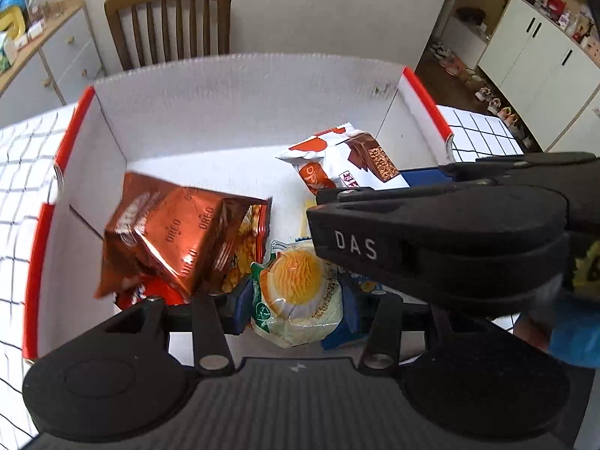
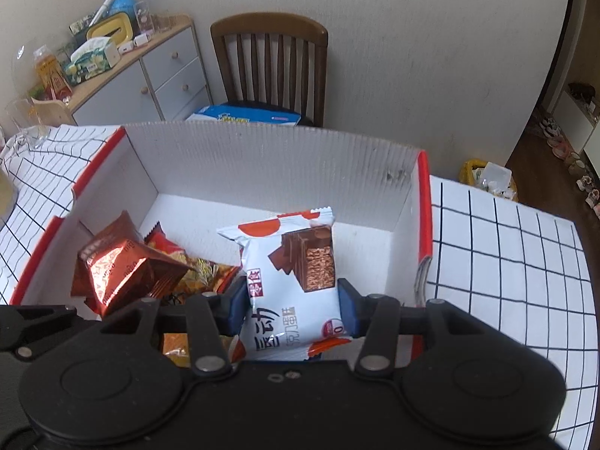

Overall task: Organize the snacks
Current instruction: 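Open both tools to drop the pastry and wafer packet into the box, then withdraw both tools from the box toward the remaining snacks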

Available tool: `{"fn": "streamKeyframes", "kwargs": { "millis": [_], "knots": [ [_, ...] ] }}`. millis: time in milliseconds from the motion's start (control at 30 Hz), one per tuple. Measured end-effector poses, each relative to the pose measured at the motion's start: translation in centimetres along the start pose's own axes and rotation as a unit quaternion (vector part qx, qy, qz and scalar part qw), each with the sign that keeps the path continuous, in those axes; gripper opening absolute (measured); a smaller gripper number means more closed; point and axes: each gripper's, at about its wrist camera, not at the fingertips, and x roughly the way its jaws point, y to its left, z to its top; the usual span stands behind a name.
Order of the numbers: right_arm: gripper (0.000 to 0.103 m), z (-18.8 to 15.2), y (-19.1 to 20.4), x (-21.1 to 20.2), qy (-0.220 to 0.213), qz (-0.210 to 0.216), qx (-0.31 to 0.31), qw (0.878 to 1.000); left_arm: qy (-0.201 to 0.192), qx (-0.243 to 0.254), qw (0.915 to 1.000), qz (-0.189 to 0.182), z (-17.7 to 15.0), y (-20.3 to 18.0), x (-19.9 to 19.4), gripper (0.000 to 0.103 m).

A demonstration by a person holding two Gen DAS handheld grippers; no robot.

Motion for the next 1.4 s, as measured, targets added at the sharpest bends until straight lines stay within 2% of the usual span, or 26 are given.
{"fn": "streamKeyframes", "kwargs": {
  "millis": [133,400,500,1067,1400],
  "knots": [
    [0.048,-0.4,0.3,0.0,0.001,-0.007,-0.008,1.000,0.004,0.006,1.0000,0.006,-0.3,-0.1,0.3,0.047],
    [0.050,-0.6,-0.2,-1.0,0.005,-0.012,0.000,1.000,-0.006,0.003,0.9998,0.018,-0.8,-0.3,0.0,0.057],
    [0.054,-0.7,-0.4,-1.9,0.000,-0.014,0.003,1.000,-0.012,-0.007,0.9999,0.008,-0.7,0.2,-0.4,0.060],
    [0.062,-1.8,-0.5,-9.3,-0.055,0.016,0.010,0.998,-0.075,-0.002,0.9970,0.020,-2.0,-0.5,-7.4,0.063],
    [0.063,-3.5,-0.7,-14.1,-0.092,0.026,0.009,0.995,-0.117,0.006,0.9924,0.040,-4.4,-1.1,-12.2,0.063]
  ]
}}
